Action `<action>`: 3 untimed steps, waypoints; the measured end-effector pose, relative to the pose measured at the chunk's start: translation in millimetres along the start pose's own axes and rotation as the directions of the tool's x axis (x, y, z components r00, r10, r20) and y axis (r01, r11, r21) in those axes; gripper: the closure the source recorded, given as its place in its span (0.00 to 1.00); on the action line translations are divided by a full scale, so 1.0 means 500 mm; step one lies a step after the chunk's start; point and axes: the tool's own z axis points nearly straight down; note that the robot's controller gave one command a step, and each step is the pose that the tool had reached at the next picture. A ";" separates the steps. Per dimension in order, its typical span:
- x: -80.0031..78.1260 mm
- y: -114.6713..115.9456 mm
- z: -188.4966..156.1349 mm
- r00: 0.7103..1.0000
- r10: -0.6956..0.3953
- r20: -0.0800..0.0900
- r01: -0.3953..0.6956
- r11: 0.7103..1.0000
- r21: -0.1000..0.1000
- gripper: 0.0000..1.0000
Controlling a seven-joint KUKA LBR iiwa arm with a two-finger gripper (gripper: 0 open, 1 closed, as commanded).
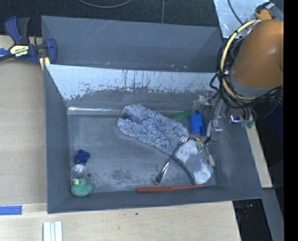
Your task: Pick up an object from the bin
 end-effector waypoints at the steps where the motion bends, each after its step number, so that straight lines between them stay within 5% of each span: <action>1: -0.003 0.001 -0.010 1.000 -0.003 0.009 0.003 1.000 0.001 0.00; 2: 0.041 0.100 0.216 0.988 -0.157 0.011 0.156 0.988 0.003 0.00; 3: 0.000 0.214 0.124 0.979 -0.203 0.026 0.203 0.979 0.006 0.00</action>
Offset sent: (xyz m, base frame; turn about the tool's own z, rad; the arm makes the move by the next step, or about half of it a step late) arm -0.0307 0.0695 -0.1518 -0.2182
